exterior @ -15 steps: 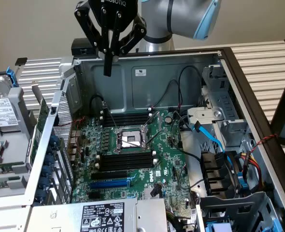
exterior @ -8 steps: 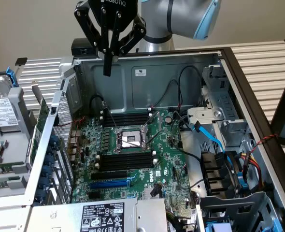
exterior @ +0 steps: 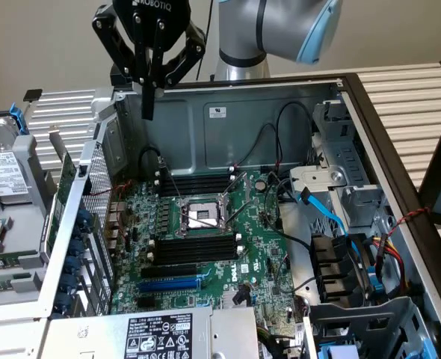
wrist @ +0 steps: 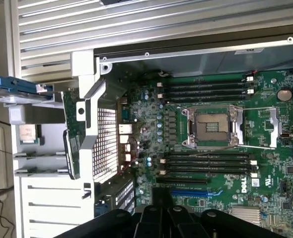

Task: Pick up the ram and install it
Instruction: 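Reach for the ram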

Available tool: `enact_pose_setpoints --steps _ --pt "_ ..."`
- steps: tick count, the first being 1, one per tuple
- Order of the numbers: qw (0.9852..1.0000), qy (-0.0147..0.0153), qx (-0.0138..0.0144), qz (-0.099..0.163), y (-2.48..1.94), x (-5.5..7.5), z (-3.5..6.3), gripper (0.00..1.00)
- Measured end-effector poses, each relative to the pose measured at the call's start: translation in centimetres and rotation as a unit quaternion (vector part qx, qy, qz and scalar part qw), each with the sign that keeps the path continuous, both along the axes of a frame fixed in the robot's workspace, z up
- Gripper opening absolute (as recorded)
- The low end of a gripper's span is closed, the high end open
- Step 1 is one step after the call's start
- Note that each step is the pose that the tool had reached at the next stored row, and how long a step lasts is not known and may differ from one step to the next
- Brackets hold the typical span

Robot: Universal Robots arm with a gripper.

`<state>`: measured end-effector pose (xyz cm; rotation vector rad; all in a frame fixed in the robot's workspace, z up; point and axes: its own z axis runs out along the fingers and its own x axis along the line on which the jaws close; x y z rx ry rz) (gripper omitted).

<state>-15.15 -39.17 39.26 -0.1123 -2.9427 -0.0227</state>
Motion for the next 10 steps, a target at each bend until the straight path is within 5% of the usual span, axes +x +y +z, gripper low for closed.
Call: enact_pose_setpoints --steps 5,10 --pt "0.9991 -0.0435 0.0000 0.000 0.00 -0.44 0.00 0.10" --pt "0.9962 -0.0871 0.0000 0.000 0.00 -0.83 -0.01 0.10"
